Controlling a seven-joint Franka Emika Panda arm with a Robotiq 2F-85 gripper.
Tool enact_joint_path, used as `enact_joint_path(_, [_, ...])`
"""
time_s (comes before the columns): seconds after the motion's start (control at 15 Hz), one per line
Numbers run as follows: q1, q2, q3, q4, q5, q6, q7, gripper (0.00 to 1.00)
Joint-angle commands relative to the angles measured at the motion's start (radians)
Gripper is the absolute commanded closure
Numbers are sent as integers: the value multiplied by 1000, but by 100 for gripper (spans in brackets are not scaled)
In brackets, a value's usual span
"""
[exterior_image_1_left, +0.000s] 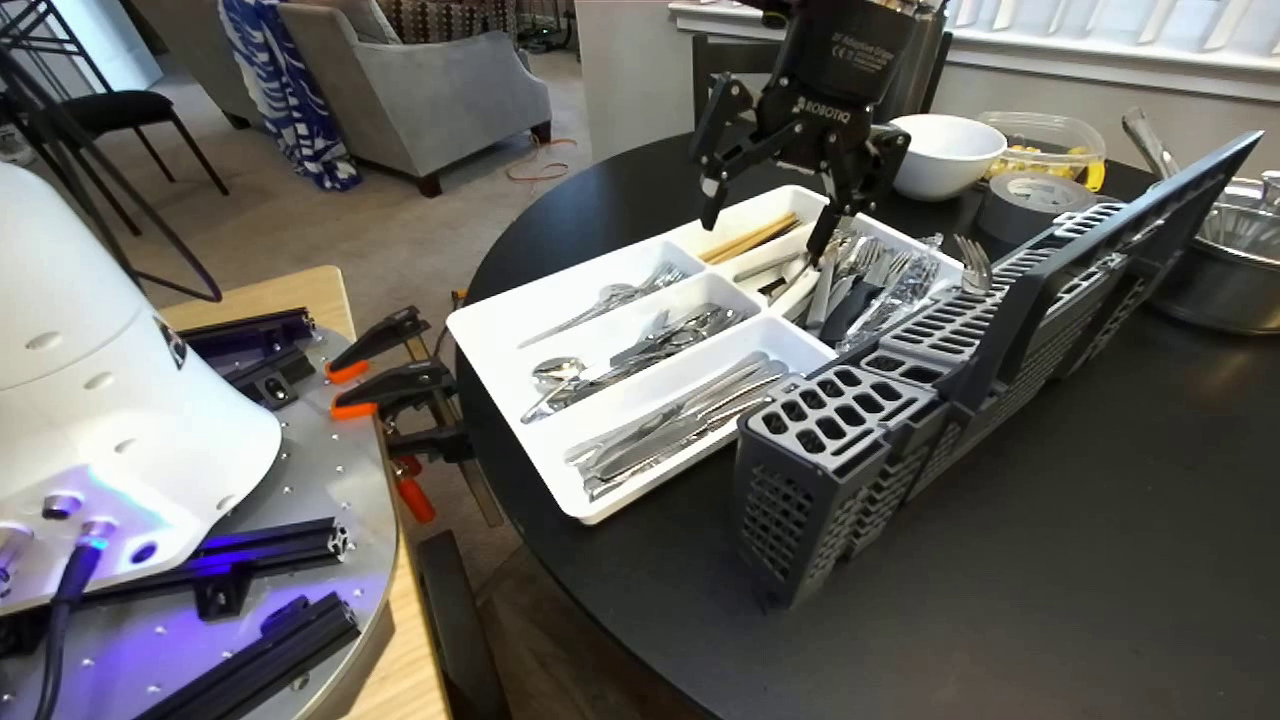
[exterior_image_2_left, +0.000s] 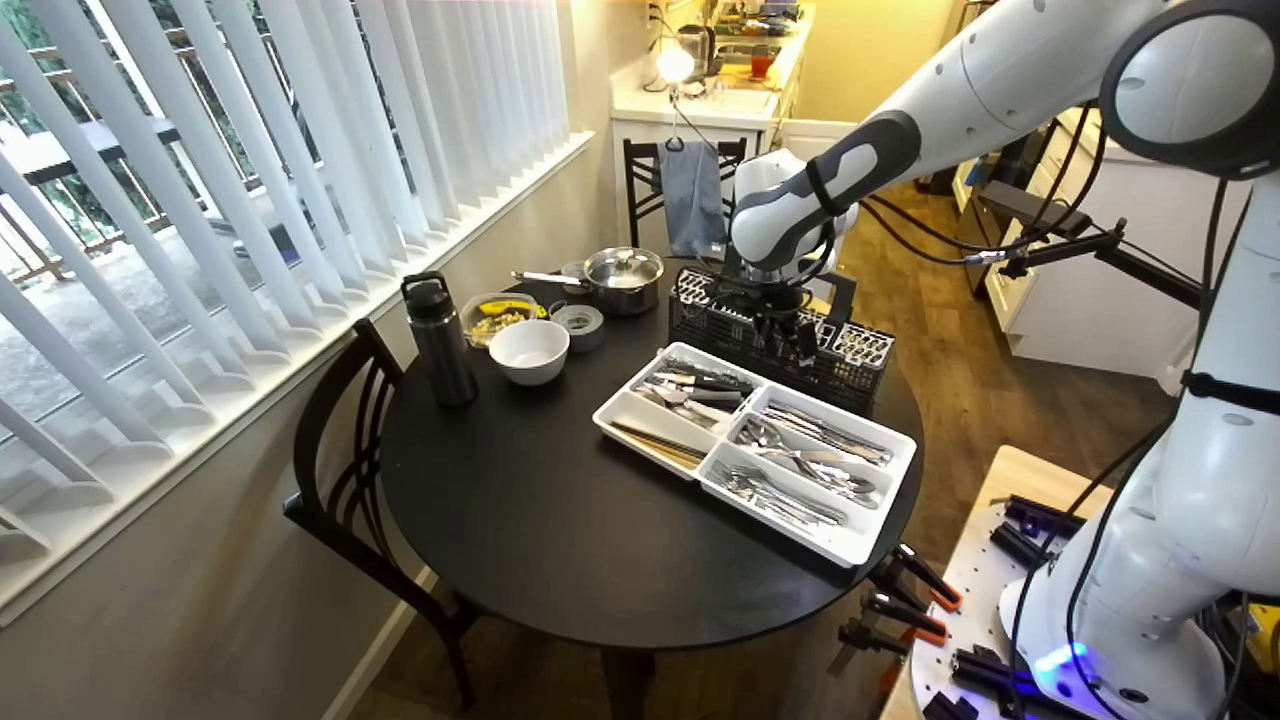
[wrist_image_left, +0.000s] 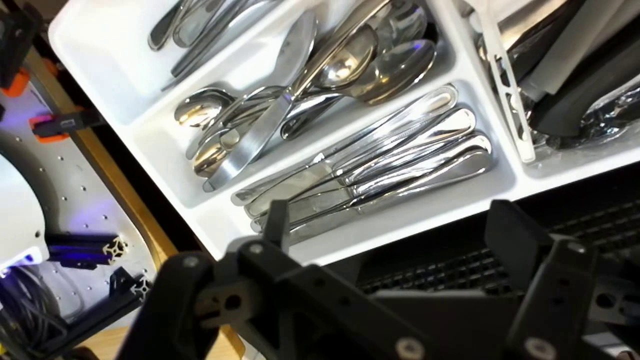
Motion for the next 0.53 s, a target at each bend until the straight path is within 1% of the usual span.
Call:
enact_joint_path(0.0, [-9, -76, -10, -103, 20, 83, 5, 0])
enact_joint_path(0.13, [-4, -101, -9, -146, 7, 109, -3, 0])
enact_joint_path(0.2, [-9, -120, 0, -160, 2, 81, -78, 0])
enact_joint_path(0.27, [-8, -49, -7, -85, 4, 61, -18, 0])
enact_joint_path(0.47, [-8, -79, 0, -120, 4, 61, -46, 0])
